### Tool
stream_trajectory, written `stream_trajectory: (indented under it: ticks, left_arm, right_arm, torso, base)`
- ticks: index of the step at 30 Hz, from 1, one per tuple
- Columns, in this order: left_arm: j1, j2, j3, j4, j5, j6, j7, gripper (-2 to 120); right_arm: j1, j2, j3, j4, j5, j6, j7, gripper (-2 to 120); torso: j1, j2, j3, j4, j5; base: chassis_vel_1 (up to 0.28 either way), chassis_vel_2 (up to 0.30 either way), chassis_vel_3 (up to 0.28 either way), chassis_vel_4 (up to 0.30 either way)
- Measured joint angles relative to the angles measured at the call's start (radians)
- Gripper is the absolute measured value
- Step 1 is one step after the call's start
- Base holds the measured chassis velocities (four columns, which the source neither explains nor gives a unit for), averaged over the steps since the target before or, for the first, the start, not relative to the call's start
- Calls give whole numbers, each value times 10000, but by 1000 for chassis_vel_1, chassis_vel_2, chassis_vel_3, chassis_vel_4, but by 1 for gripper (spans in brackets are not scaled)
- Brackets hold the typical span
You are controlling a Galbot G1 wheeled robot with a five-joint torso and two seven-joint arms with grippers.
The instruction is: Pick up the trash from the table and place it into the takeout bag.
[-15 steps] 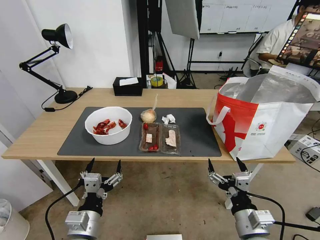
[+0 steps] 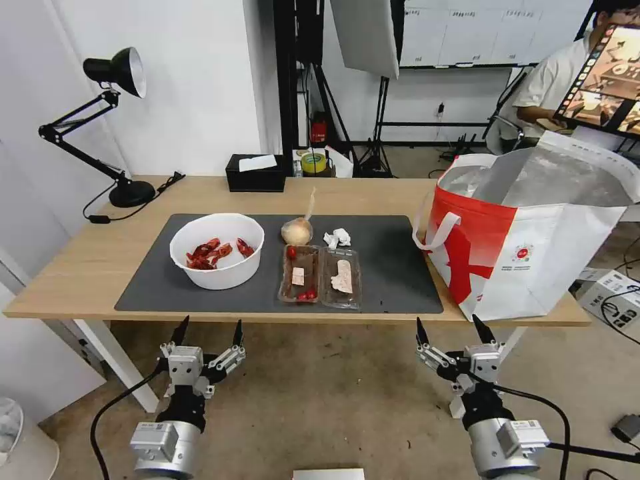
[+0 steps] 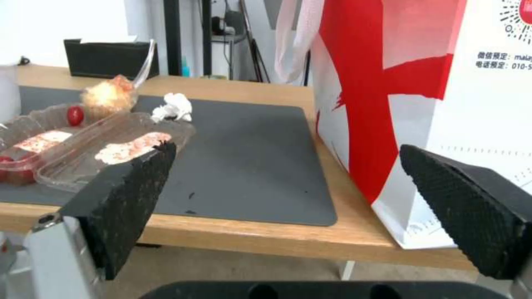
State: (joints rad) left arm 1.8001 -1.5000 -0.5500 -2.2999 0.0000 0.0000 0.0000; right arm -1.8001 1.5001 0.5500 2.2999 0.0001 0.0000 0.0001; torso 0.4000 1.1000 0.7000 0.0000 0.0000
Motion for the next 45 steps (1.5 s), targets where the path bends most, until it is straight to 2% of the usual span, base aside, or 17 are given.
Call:
stream_trajectory:
  ticks: [10, 12, 15, 16, 19, 20, 23, 24, 28, 29, 30, 31, 33, 35, 45]
  left_arm:
    - [0, 0, 0, 0, 0, 0, 0, 100]
    - [0, 0, 0, 0, 0, 0, 0, 100]
    - [-70, 84, -4, -46, -186, 207, -141, 100]
    - [-70, 84, -4, -46, -186, 207, -141, 100]
    - [-441, 489, -67, -405, -998, 1141, -807, 100]
    - [-441, 489, -67, -405, -998, 1141, -807, 100]
    - [-845, 938, -133, -793, -1912, 2188, -1550, 100]
    - [-845, 938, -133, -793, -1912, 2188, -1550, 100]
    - [-1466, 1620, -236, -1381, -3299, 3787, -2677, 100]
    - [-1466, 1620, -236, -1381, -3299, 3787, -2677, 100]
    - [-1600, 1762, -258, -1503, -3593, 4121, -2910, 100]
    - [-1727, 1947, -265, -1542, -3880, 4279, -3064, 100]
    - [-1832, 2126, -269, -1536, -4120, 4305, -3165, 100]
    - [-1855, 2182, -252, -1504, -4206, 4277, -3185, 100]
    - [-1750, 2109, -195, -1309, -3905, 3959, -2942, 100]
  right_arm:
    - [11, -67, 25, 3, 71, -39, 4, 100]
    - [40, -256, 101, 31, 296, -192, 47, 100]
    - [251, -1146, 521, 229, 1352, -911, 298, 100]
    - [251, -1146, 521, 229, 1352, -911, 298, 100]
    - [481, -2049, 945, 442, 2439, -1644, 562, 100]
    - [481, -2049, 945, 442, 2439, -1644, 562, 100]
    - [684, -2926, 1354, 631, 3485, -2363, 809, 100]
    - [684, -2926, 1354, 631, 3485, -2363, 809, 100]
    - [986, -4162, 1924, 906, 4966, -3350, 1154, 100]
    - [986, -4162, 1924, 906, 4966, -3350, 1154, 100]
    - [1126, -4294, 1883, 847, 5175, -3370, 1163, 100]
    - [1215, -4310, 1771, 762, 5282, -3359, 1148, 100]
    - [1284, -4302, 1647, 672, 5339, -3336, 1133, 100]
    - [1337, -4272, 1542, 629, 5345, -3282, 1100, 100]
    - [1392, -4198, 1293, 416, 5329, -2834, 842, 100]
  torso:
    - [0, 0, 0, 0, 0]
    - [0, 0, 0, -1, 1]
    - [0, 0, 1, 2, 0]
    - [0, 0, 1, 2, 0]
    - [0, 0, 0, 0, 1]
    - [0, 0, 0, 0, 1]
    - [0, 0, 1, 0, 2]
    - [0, 0, 1, 0, 2]
    - [0, 0, 1, 0, 0]
    - [0, 0, 1, 0, 0]
    - [0, 0, 0, 0, -9]
    - [0, 0, 1, 4, 2]
    - [2, -1, 2, -1, 8]
    - [2, -1, 1, -1, -3]
    - [1, 0, 0, 0, 0]
  base:
    - [0, 0, 0, 0]
    - [0, 0, 0, 0]
    - [0, 0, 0, 0]
    - [0, 0, 0, 0]
    - [0, 0, 0, 0]
    - [0, 0, 0, 0]
    - [0, 0, 0, 0]
    - [0, 0, 0, 0]
    - [0, 0, 0, 0]
    - [0, 0, 0, 0]
    - [0, 0, 0, 0]
    - [0, 0, 0, 0]
    - [0, 0, 0, 0]
    - [0, 0, 0, 0]
    - [0, 0, 0, 0]
